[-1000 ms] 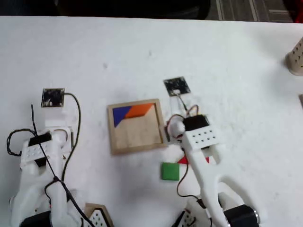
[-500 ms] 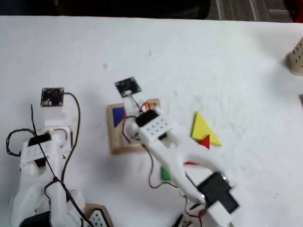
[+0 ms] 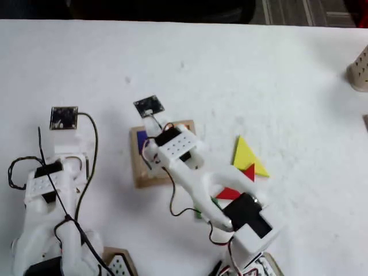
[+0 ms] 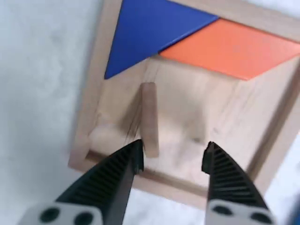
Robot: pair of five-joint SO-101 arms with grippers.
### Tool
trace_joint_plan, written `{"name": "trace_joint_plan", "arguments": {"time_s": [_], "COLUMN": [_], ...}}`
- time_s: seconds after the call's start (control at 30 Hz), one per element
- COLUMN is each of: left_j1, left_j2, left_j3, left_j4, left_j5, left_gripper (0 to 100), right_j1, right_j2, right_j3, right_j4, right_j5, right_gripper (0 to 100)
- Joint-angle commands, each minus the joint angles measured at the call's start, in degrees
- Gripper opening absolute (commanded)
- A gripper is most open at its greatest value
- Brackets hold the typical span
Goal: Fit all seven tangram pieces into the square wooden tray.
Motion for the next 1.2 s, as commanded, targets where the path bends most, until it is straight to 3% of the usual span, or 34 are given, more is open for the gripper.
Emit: {"name": "trace_joint_plan", "arguments": {"time_s": [0.0,0.17,0.33,0.7,1.17], "left_j1": [0.5,0.5,0.5,0.7,0.5], "left_j2": [-1.5,-1.5,-1.5,-1.5,-1.5], "left_j3": [-0.4,-0.4,-0.4,-0.4,-0.4], "left_j4": [-1.3,-1.3,-1.3,-1.3,-1.2], "left_j5": [-0.4,-0.4,-0.4,-0.3,-0.1], "left_gripper": [2,2,2,2,2], "right_j1": [0.5,1.3,-2.6,-0.5,-1.8], "right_j2": [-6.5,-13.1,-16.7,-16.9,-16.7], "right_j3": [-4.9,-4.1,2.2,10.8,18.7], "right_j4": [7.3,12.5,12.0,-5.2,-22.8], "right_j5": [4.0,10.9,24.8,19.3,19.4], "right_gripper": [20.9,19.4,1.1,1.7,2.1]}}
